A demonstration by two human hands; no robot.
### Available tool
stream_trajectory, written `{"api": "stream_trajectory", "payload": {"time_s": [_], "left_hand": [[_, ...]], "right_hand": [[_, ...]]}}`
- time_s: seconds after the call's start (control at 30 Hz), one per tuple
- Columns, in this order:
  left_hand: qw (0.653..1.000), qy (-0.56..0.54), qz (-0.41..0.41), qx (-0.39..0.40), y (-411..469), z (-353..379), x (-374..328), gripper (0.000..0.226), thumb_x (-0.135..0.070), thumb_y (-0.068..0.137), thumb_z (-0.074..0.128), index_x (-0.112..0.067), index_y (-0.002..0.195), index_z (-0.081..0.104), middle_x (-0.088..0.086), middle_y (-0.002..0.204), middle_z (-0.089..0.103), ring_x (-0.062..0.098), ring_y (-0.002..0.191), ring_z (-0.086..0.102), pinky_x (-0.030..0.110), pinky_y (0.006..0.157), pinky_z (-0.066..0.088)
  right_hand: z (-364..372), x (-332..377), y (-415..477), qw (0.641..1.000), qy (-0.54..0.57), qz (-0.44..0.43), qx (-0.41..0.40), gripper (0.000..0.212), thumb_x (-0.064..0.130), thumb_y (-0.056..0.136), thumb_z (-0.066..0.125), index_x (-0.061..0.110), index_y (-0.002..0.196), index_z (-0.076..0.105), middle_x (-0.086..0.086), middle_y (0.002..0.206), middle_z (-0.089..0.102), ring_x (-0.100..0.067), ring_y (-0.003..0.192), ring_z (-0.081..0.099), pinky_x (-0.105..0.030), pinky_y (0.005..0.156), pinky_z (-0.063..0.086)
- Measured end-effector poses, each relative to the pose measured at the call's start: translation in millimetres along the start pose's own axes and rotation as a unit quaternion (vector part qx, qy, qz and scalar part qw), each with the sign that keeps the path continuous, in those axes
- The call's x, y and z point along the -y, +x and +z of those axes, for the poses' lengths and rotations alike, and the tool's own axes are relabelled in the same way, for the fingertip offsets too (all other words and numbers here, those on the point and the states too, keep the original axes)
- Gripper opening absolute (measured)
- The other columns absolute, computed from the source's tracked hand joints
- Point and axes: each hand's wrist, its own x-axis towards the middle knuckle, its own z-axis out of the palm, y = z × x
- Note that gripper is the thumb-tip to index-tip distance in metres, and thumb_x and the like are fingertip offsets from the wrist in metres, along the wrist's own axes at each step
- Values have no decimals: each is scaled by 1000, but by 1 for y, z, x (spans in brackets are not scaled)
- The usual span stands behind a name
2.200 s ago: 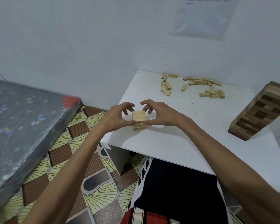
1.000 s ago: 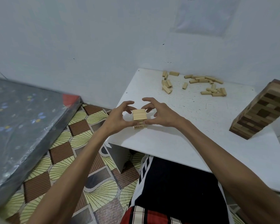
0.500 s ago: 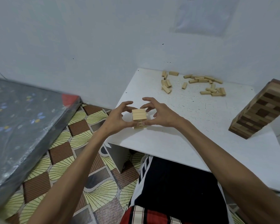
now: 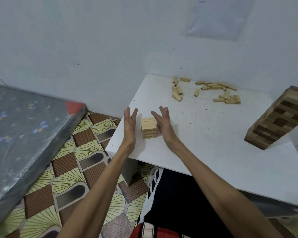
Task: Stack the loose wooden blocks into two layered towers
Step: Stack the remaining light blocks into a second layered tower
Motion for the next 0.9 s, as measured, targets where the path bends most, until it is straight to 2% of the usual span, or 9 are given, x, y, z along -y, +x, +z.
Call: {"api": "stream_trajectory", "payload": {"time_s": [0.13, 0.23, 0.3, 0.37, 0.47, 0.6, 0.73, 0.8, 0.9], "left_hand": [[998, -67, -3, -8, -2, 13, 7, 82, -71, 91, 17, -34, 163, 7, -13, 166, 25, 6, 152, 22, 25, 106, 28], [997, -80, 5, -17, 0, 18, 8, 64, -59, 104, 10, -35, 163, 3, -14, 167, 22, 1, 147, 25, 15, 98, 36], [997, -75, 7, -16, 1, 19, 10, 59, -54, 107, 8, -36, 163, 2, -14, 167, 21, 0, 147, 24, 13, 96, 36], [999, -47, 13, -18, 2, 19, 16, 58, -56, 107, 8, -39, 162, 2, -16, 168, 20, -1, 148, 23, 12, 100, 33], [999, -27, 16, -15, 5, 20, 21, 61, -67, 103, 12, -46, 160, 5, -20, 167, 20, 1, 153, 16, 29, 122, 20], [999, -37, 16, -20, 5, 24, 21, 61, -59, 105, 11, -40, 162, 5, -19, 167, 21, 1, 153, 19, 18, 112, 25], [999, -41, 18, -25, 6, 24, 20, 74, -76, 97, 15, -41, 161, 10, -20, 166, 22, 0, 152, 19, 30, 122, 19], [998, -57, 19, -25, 7, 23, 20, 79, -75, 94, 16, -37, 162, 10, -20, 165, 25, -1, 151, 21, 25, 119, 22], [996, -82, 12, -30, 9, 23, 18, 83, -73, 90, 18, -33, 163, 14, -19, 163, 31, -1, 148, 27, 22, 112, 29]], "right_hand": [[12, -7, 0, 1000, 15, 9, -19, 83, 86, 89, 16, 44, 161, 19, 21, 166, 23, -12, 155, 23, -43, 124, 25], [17, -7, 1, 999, 27, 10, -20, 113, 101, 72, 29, 35, 163, 19, 39, 160, 16, 10, 148, 17, -39, 126, 19], [19, -11, 2, 999, 28, -9, -14, 89, 85, 92, 19, 32, 164, 18, 57, 139, 28, 23, 136, 25, -43, 128, 18], [22, -13, 2, 999, 42, -13, -17, 81, 78, 95, 16, 36, 164, 10, 47, 145, 36, 11, 140, 32, -46, 127, 24], [26, -11, 1, 998, 46, -17, -27, 100, 90, 79, 22, 39, 164, 7, 18, 165, 31, -4, 149, 30, -43, 126, 25], [27, -14, 2, 998, 44, -25, -27, 120, 105, 65, 30, 40, 164, 9, 18, 165, 30, -5, 149, 32, -36, 121, 29], [25, -17, 6, 997, 58, -14, -38, 90, 86, 88, 22, 37, 164, 14, 19, 163, 33, -5, 149, 33, -41, 124, 30], [23, -18, 6, 996, 80, -10, -47, 70, 70, 103, 15, 35, 163, 17, 20, 162, 33, -6, 149, 32, -44, 126, 27], [22, -16, 6, 995, 91, -3, -49, 78, 72, 95, 17, 33, 163, 20, 15, 164, 34, -7, 149, 34, -44, 126, 28]]}}
